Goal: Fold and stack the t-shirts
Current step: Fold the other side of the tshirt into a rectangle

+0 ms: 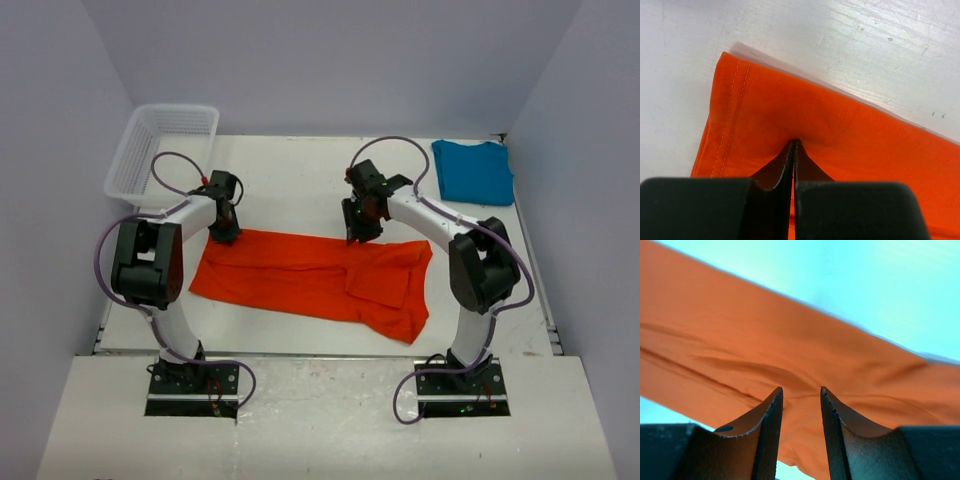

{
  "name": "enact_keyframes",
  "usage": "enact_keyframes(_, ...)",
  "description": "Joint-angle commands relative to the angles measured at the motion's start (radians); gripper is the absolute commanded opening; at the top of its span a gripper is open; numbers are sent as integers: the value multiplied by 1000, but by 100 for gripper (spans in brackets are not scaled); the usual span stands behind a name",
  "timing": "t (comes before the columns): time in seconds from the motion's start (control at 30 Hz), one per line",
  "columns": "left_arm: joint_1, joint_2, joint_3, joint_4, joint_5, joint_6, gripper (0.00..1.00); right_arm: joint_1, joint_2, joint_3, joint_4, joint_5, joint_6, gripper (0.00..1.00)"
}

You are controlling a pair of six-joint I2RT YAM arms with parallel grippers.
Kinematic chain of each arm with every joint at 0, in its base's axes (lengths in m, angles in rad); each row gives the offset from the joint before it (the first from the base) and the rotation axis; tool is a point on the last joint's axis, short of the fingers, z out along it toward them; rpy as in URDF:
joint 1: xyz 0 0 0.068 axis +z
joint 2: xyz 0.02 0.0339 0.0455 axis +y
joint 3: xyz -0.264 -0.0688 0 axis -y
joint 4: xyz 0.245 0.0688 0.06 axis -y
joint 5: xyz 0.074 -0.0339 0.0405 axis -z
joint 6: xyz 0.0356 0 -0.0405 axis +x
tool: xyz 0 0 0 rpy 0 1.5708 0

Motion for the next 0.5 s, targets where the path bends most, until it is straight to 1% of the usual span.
enact_keyframes(0.0, 12, -13, -16, -25, -28, -10, 0, -34, -102, -55, -19, 70, 19, 38)
enact_keyframes(0.13, 9, -54, -18, -17, 21, -7, 0, -100, -142, -138, -17, 81, 28, 38)
enact_keyframes(0.23, 1, -100, -1, -18, 41, 5, 0, -133, -132, -146, -16, 83, 40, 38)
enact_keyframes(0.4, -14, -135, 34, -34, 89, 31, 0, -204, -151, -167, -10, 90, 88, 37)
enact_keyframes(0.47, -22, -136, 51, -34, 103, 33, 0, -213, -155, -174, -8, 90, 101, 36)
